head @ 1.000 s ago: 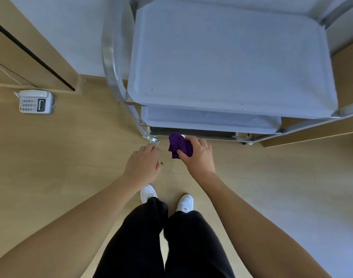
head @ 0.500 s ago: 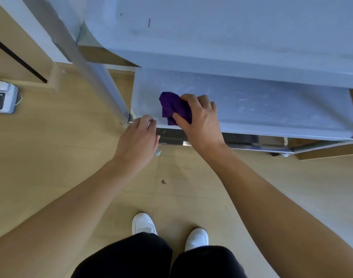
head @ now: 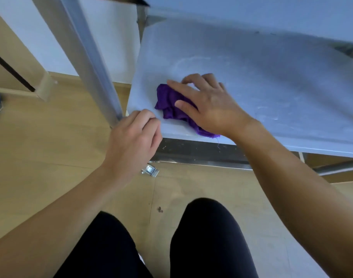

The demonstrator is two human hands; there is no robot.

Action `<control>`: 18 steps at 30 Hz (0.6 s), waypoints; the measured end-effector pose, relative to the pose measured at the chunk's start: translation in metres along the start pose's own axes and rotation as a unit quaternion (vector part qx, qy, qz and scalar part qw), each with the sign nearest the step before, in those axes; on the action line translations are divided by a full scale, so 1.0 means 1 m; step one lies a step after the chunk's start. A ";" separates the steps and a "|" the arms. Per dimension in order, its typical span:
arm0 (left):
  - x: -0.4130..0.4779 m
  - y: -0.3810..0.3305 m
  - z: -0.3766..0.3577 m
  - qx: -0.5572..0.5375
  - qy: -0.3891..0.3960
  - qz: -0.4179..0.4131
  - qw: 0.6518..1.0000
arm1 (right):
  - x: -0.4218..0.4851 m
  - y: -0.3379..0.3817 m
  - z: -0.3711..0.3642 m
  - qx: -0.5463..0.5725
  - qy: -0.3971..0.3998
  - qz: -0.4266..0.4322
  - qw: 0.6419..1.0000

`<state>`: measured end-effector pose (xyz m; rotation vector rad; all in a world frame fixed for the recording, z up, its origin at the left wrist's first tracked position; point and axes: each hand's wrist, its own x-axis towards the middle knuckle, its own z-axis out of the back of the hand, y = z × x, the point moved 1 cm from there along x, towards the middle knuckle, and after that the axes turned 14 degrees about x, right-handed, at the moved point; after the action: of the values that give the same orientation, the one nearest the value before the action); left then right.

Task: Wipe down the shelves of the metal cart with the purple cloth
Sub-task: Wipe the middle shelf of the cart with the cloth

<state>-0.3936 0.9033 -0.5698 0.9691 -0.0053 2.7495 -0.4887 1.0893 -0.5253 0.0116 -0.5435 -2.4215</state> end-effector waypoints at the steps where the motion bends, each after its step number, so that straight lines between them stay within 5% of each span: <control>1: -0.001 -0.002 -0.003 0.001 -0.016 0.005 1.000 | 0.004 0.000 -0.010 0.033 0.005 0.037 0.999; 5: -0.005 -0.007 -0.010 0.001 -0.041 0.044 0.998 | 0.017 0.010 -0.042 0.061 0.002 0.136 0.989; 14: -0.006 -0.017 0.002 0.005 0.029 0.096 0.995 | 0.039 -0.009 -0.031 0.076 -0.082 0.044 0.993; 18: -0.008 -0.022 0.003 0.016 0.044 0.112 0.993 | 0.025 -0.024 -0.031 0.134 -0.016 0.122 0.983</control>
<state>-0.3805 0.9227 -0.5740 0.9033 -0.0605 3.0046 -0.5179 1.0797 -0.5600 0.0184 -0.8321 -2.1007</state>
